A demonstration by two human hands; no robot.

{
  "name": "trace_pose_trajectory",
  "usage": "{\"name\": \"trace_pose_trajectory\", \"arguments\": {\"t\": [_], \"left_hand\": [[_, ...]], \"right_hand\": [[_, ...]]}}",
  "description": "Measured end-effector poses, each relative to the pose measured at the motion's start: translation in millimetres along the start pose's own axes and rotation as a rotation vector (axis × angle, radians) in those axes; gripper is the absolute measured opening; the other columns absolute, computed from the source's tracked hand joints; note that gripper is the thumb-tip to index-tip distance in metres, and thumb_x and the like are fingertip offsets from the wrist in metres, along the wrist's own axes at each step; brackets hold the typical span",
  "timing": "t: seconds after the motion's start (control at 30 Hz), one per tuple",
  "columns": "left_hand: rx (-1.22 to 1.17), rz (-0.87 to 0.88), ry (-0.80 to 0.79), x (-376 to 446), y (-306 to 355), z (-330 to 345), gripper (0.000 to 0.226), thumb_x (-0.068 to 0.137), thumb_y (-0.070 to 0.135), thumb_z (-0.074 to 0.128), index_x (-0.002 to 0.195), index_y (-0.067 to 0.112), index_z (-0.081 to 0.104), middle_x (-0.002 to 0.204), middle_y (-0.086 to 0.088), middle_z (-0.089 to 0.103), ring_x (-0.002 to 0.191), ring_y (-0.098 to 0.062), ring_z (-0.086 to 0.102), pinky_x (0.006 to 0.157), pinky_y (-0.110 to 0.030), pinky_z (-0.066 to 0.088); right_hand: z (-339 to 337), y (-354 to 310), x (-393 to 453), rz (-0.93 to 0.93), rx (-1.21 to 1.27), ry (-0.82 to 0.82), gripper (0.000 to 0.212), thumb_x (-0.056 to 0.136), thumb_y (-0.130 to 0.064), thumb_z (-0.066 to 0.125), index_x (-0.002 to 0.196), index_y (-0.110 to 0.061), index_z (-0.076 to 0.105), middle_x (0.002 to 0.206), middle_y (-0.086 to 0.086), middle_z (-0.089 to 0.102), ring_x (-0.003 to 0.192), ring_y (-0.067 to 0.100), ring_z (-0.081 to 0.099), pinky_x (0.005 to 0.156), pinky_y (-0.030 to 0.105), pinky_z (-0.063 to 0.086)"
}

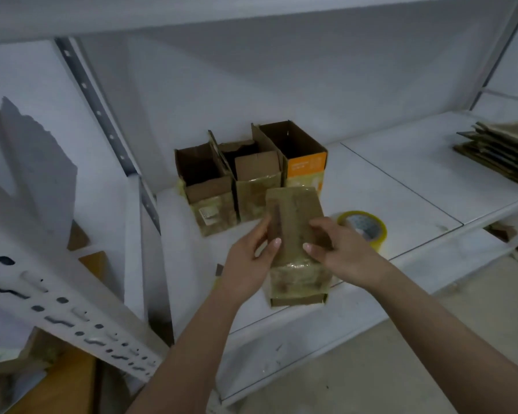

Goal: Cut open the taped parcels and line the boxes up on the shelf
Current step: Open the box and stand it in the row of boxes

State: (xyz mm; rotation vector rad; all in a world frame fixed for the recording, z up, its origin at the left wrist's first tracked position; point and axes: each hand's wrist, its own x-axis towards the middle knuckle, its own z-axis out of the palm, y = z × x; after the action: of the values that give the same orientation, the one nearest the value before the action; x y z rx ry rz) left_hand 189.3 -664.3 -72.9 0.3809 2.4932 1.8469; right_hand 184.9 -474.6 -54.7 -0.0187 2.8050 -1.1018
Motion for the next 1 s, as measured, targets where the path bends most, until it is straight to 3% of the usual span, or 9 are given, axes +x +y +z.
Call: {"name": "trace_pose_trajectory", "arguments": {"t": [0.1,0.27,0.37,0.5,0.63,0.77,1.0], "left_hand": [[-0.012,-0.020,0.004,2.6,-5.2,-6.1,0.047,0.097,0.012,0.057,0.141,0.026,0.049,0.137,0.011,0.056,0.127,-0.002,0.051,0.106,-0.027,0.044],[0.024,0.111,0.118,-9.3,-12.1,3.7,0.023,0.085,0.029,0.074,0.108,0.032,0.072,0.134,0.010,0.055,0.126,0.000,0.050,0.096,-0.022,0.050],[-0.003,0.177,0.115,-20.9,-14.5,11.1,0.023,0.073,0.039,0.079,0.096,0.041,0.074,0.136,0.012,0.054,0.129,0.002,0.046,0.101,-0.028,0.049],[0.051,0.257,0.129,-26.4,-19.9,18.4,0.030,0.077,0.019,0.079,0.101,0.034,0.072,0.132,0.011,0.058,0.136,-0.007,0.042,0.110,-0.042,0.042],[0.091,0.311,0.181,-26.2,-23.7,21.7,0.028,0.078,0.013,0.077,0.105,0.018,0.073,0.125,-0.002,0.064,0.134,-0.016,0.047,0.111,-0.033,0.040],[0.104,0.369,0.248,-27.7,-25.2,28.4,0.024,0.077,0.000,0.076,0.100,0.009,0.075,0.111,-0.001,0.070,0.125,-0.019,0.055,0.107,-0.024,0.042],[0.144,0.451,0.258,-14.4,-14.2,20.9,0.016,0.080,-0.001,0.073,0.096,0.003,0.074,0.105,-0.004,0.072,0.119,-0.020,0.059,0.103,-0.023,0.043]], "right_hand": [[4.6,9.1,-0.4,-0.052,0.106,0.049,0.058,0.088,-0.041,0.067,0.140,-0.030,0.045,0.130,0.010,0.049,0.111,0.019,0.055,0.101,0.033,0.044],[12.1,23.4,-18.3,-0.266,0.184,0.244,0.053,0.074,-0.054,0.065,0.121,-0.029,0.063,0.125,0.003,0.049,0.114,0.013,0.051,0.083,0.019,0.050],[17.5,32.3,-29.2,-0.398,0.182,0.365,0.036,0.073,-0.047,0.068,0.099,-0.021,0.071,0.121,0.001,0.053,0.115,0.018,0.053,0.079,0.033,0.054],[27.4,43.0,-31.6,-0.522,0.087,0.445,0.029,0.074,-0.032,0.075,0.096,-0.013,0.075,0.116,0.006,0.061,0.106,0.033,0.057,0.078,0.049,0.053],[32.9,47.2,-29.6,-0.551,0.047,0.498,0.028,0.077,-0.029,0.078,0.100,-0.013,0.075,0.114,0.004,0.064,0.101,0.034,0.058,0.081,0.038,0.052],[37.7,47.4,-27.0,-0.595,0.054,0.580,0.015,0.079,-0.016,0.075,0.093,-0.011,0.078,0.101,0.006,0.068,0.096,0.032,0.059,0.087,0.019,0.044],[27.4,33.9,-16.3,-0.708,0.071,0.607,0.010,0.084,-0.015,0.071,0.086,-0.007,0.078,0.092,0.005,0.069,0.089,0.029,0.060,0.085,0.024,0.044]]}}
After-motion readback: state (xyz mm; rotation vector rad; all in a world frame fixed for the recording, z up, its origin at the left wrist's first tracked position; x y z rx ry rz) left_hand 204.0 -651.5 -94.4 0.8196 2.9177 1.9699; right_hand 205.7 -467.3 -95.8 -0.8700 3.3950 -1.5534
